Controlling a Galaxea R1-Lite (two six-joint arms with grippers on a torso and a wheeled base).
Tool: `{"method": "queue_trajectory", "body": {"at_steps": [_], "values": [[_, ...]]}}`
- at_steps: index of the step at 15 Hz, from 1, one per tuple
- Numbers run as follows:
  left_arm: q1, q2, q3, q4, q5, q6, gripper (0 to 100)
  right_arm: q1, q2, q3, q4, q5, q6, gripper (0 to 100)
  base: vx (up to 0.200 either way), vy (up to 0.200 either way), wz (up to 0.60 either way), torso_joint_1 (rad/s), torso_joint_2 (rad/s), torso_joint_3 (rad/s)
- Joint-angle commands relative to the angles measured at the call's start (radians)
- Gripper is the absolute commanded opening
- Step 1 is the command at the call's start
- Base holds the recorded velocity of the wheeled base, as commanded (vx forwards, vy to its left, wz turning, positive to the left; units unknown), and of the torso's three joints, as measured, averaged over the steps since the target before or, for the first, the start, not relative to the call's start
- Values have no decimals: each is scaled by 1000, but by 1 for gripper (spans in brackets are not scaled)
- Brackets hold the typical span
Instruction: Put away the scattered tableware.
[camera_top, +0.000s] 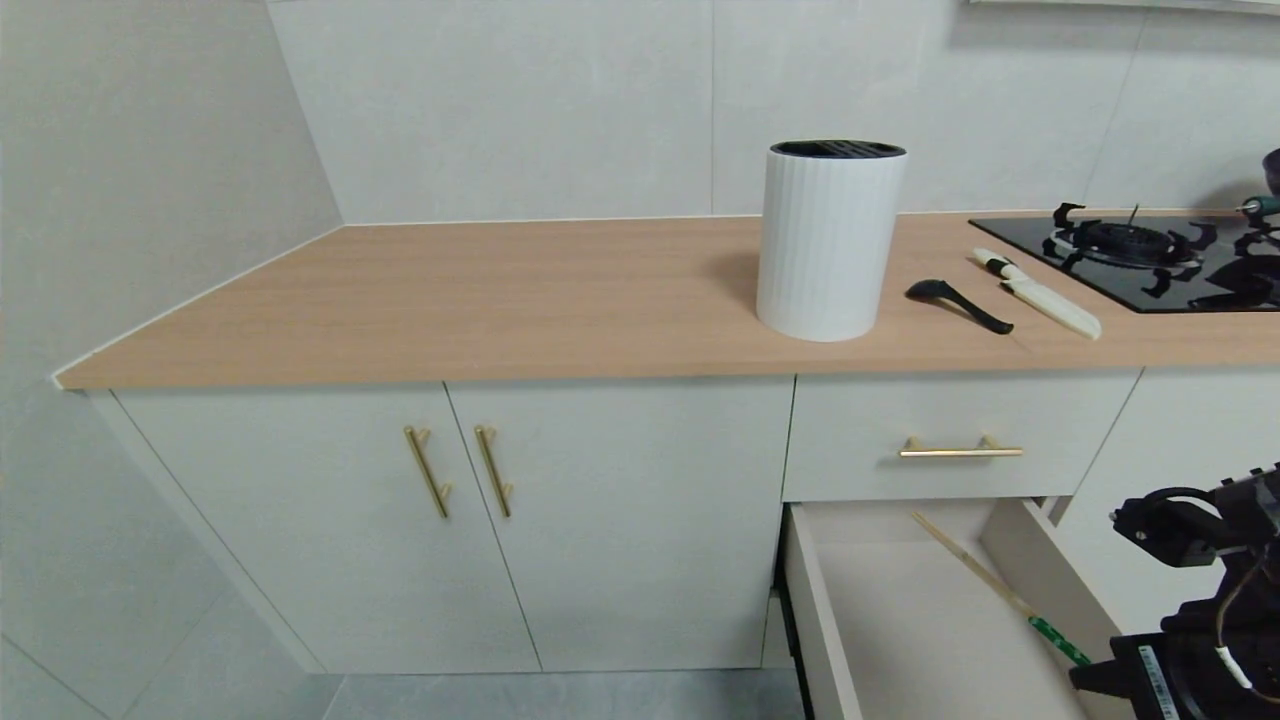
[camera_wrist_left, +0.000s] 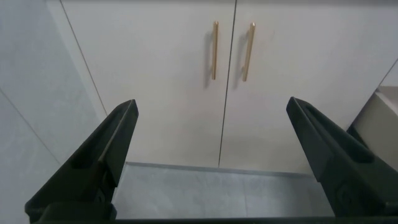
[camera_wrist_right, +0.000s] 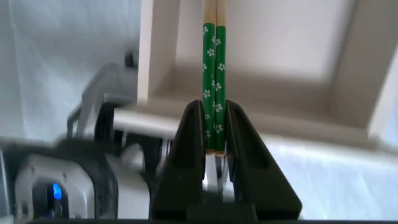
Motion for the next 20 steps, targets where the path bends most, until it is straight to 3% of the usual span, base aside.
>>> {"method": "queue_trajectory", "body": {"at_steps": [1, 10, 16, 20], "values": [[1, 0, 0, 0, 0, 0, 100, 2, 55, -2, -23, 0, 0, 0, 0, 0, 0, -134, 461, 325], [1, 0, 0, 0, 0, 0, 100, 13, 295, -81, -208, -28, -28, 0, 0, 0, 0, -80, 439, 356], [1, 0, 0, 0, 0, 0, 100, 13, 435, -185, -251, -35, -28, 0, 0, 0, 0, -4, 61, 54], [1, 0, 0, 0, 0, 0, 100, 11, 562, -216, -253, -114, -22, 0, 0, 0, 0, 0, 0, 0]]}}
